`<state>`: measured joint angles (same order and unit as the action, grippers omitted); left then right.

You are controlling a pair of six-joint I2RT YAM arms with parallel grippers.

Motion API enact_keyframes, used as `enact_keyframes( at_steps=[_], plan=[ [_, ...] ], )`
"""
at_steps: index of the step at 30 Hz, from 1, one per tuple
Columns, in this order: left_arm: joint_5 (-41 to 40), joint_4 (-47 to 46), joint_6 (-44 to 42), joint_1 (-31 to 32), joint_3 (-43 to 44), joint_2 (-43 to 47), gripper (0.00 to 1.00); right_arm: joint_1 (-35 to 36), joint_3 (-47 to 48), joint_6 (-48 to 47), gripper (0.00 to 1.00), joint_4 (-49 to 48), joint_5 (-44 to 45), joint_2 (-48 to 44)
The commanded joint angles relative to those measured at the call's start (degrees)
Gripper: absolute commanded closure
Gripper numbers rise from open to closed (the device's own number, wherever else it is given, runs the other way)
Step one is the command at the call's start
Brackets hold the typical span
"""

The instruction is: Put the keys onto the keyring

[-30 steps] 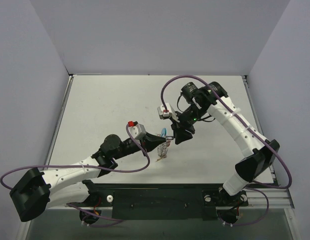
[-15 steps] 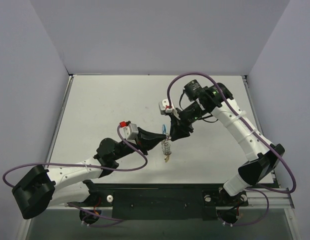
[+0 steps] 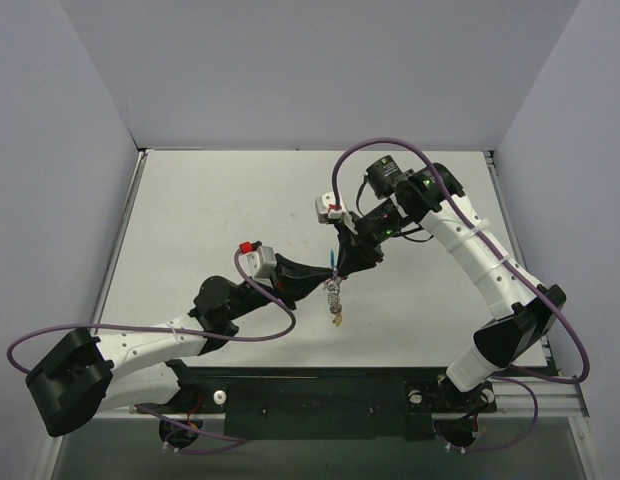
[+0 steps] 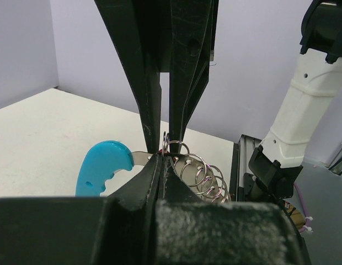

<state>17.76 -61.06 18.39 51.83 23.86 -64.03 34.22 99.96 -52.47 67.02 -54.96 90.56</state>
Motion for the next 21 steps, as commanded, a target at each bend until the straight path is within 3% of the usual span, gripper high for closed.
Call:
enact_keyframes(
  at_steps=[1, 21],
  plan=[
    [-0.36, -5.22, 1.03, 0.2, 0.49, -0.04, 1.0, 0.5, 2.25, 0.7, 0.87, 0.48, -2.79, 0.4],
    [-0.88, -1.7, 0.33, 0.2, 0.49, 0.48, 1.0, 1.46, 1.2, 1.23, 0.83, -0.05, -2.35, 0.23]
  ],
)
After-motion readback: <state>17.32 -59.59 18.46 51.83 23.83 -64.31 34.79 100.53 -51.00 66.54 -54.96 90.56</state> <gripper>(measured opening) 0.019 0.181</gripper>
